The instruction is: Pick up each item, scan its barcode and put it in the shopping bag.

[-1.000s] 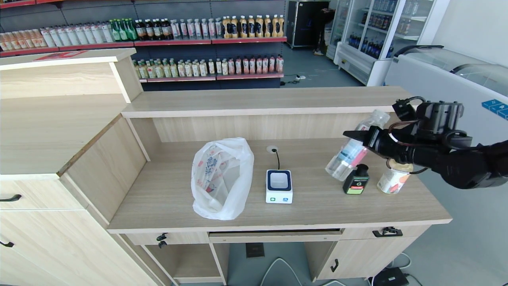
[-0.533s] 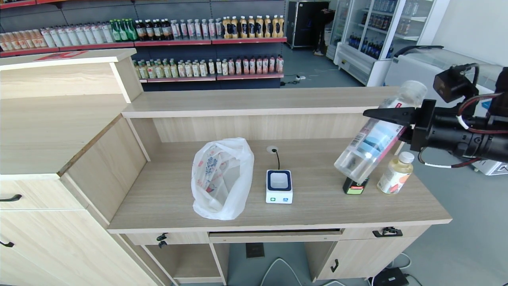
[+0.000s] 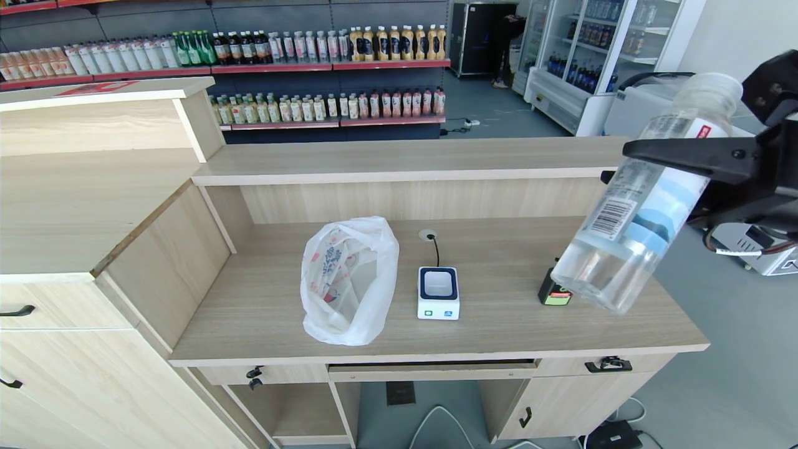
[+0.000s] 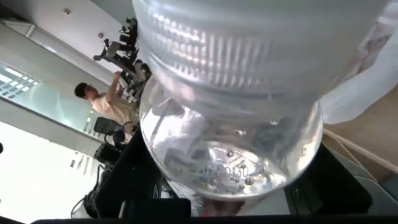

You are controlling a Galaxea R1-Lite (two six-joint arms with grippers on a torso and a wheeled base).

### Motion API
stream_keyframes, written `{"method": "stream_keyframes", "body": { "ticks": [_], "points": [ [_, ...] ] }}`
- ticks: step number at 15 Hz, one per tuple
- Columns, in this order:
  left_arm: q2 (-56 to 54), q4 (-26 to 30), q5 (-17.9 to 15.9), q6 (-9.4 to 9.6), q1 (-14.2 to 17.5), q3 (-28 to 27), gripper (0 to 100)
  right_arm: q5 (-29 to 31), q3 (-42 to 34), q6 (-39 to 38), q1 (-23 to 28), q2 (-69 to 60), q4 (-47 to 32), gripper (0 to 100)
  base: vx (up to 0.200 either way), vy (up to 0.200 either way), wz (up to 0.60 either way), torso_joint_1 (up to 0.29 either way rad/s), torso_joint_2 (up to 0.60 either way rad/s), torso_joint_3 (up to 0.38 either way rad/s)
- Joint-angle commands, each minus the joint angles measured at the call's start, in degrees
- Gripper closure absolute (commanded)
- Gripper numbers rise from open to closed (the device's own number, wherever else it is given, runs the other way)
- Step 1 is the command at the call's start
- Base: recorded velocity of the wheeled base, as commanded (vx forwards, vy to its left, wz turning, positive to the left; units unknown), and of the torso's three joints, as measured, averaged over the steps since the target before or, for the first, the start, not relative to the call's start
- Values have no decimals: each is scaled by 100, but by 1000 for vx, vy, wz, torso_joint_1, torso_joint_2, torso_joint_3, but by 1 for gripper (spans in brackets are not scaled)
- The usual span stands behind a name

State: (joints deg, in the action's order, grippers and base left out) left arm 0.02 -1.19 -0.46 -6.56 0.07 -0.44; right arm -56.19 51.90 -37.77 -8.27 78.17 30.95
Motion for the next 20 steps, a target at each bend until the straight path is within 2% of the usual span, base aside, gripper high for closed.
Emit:
{"method": "stream_keyframes", "body": {
  "ticks": [1, 7, 10, 15, 20],
  "points": [
    [-2, -4, 2, -3, 1, 0, 0, -279, 101, -178, -140, -161, 7, 100, 0, 0, 0, 0, 0, 0],
    [-2, -4, 2, -3, 1, 0, 0, -375, 225, -363, -940, -161, 306, 100, 0, 0, 0, 0, 0, 0],
    [-2, -4, 2, -3, 1, 0, 0, -595, 225, -477, -1107, -126, 596, 100, 0, 0, 0, 0, 0, 0],
    [-2, -4, 2, -3, 1, 0, 0, -894, 110, -592, -1406, 331, 2073, 100, 0, 0, 0, 0, 0, 0],
    [-2, -4, 2, -3, 1, 0, 0, -929, 75, -1646, -1573, 392, 2996, 100, 0, 0, 0, 0, 0, 0]
  ]
}}
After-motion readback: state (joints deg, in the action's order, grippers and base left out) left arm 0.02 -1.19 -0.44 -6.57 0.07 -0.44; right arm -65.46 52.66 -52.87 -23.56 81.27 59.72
